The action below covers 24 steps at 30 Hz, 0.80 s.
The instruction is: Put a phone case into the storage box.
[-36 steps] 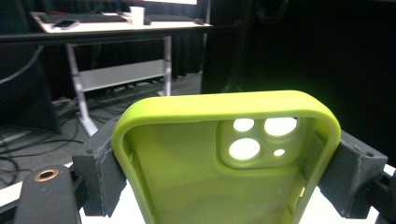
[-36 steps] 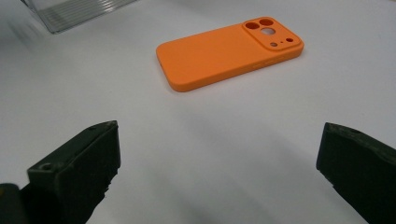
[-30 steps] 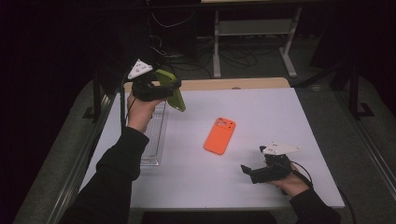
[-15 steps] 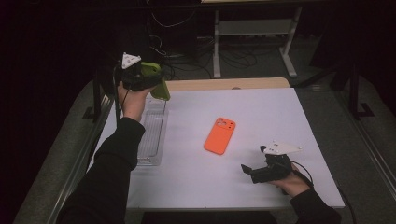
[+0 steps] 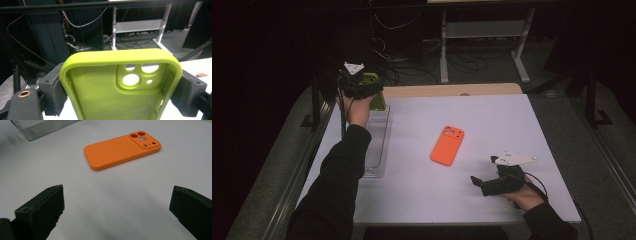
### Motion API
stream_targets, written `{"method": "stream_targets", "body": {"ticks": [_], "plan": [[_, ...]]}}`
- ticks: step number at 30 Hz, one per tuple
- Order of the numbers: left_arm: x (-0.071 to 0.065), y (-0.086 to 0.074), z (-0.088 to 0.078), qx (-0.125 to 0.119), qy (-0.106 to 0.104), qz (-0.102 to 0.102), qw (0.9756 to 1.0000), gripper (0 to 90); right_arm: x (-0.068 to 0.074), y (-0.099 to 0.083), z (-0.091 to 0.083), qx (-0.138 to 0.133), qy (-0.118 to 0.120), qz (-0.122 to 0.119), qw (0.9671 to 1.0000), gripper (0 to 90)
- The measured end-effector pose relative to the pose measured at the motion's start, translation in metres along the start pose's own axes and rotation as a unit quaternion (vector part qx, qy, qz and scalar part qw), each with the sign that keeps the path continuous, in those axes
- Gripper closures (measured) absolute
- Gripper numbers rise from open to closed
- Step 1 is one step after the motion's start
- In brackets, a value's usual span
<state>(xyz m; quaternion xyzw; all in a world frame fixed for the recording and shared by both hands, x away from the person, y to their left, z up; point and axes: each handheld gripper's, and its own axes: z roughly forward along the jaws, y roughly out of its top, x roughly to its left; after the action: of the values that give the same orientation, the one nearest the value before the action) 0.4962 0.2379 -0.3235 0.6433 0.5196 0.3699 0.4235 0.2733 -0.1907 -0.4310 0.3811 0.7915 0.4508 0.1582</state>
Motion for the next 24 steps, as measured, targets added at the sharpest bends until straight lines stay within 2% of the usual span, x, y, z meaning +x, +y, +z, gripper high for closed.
{"method": "stream_targets", "body": {"ticks": [1, 2, 6, 7, 9, 11, 12, 15, 17, 19, 24], "plan": [[-0.001, -0.003, 0.003, -0.001, 0.001, -0.002, 1.0, 14.5, 0.0, 0.0, 0.0, 0.0, 0.0, 0.0, 1.0, 0.0], [-0.001, -0.006, 0.004, 0.009, 0.003, 0.006, 0.9999, 14.5, 0.0, 0.0, 0.0, 0.0, 0.0, -0.001, 1.0, 0.0], [0.0, -0.014, 0.012, 0.022, 0.009, 0.004, 0.9997, 14.4, -0.001, 0.0, 0.0, -0.001, 0.0, -0.001, 1.0, 0.0], [-0.001, -0.017, 0.015, 0.022, 0.012, -0.003, 0.9997, 14.4, -0.001, 0.0, 0.0, -0.001, 0.0, 0.0, 1.0, 0.0], [0.0, -0.02, 0.017, 0.032, 0.015, 0.005, 0.9994, 14.4, -0.001, 0.0, -0.001, -0.001, 0.0, 0.002, 1.0, 0.0], [-0.001, -0.023, 0.02, 0.031, 0.018, -0.001, 0.9994, 14.4, -0.001, -0.001, -0.001, -0.001, 0.001, 0.0, 1.0, 0.0], [0.0, -0.024, 0.02, 0.039, 0.02, 0.009, 0.999, 14.3, -0.001, -0.001, -0.001, -0.001, 0.001, 0.0, 1.0, 0.0], [-0.003, -0.027, 0.024, 0.027, 0.02, -0.009, 0.9994, 14.3, -0.001, -0.001, -0.001, -0.001, 0.001, 0.002, 1.0, 0.0], [-0.004, -0.028, 0.024, 0.04, 0.027, 0.008, 0.9988, 14.3, -0.002, -0.001, -0.001, -0.001, 0.002, 0.001, 1.0, 0.0], [-0.006, -0.03, 0.025, 0.042, 0.041, 0.01, 0.9982, 14.2, -0.002, -0.001, -0.001, -0.001, 0.002, 0.002, 1.0, 0.0], [-0.005, -0.034, 0.029, 0.049, 0.043, 0.004, 0.9978, 14.2, -0.002, -0.001, -0.001, -0.002, 0.001, 0.002, 1.0, 0.0]]}}
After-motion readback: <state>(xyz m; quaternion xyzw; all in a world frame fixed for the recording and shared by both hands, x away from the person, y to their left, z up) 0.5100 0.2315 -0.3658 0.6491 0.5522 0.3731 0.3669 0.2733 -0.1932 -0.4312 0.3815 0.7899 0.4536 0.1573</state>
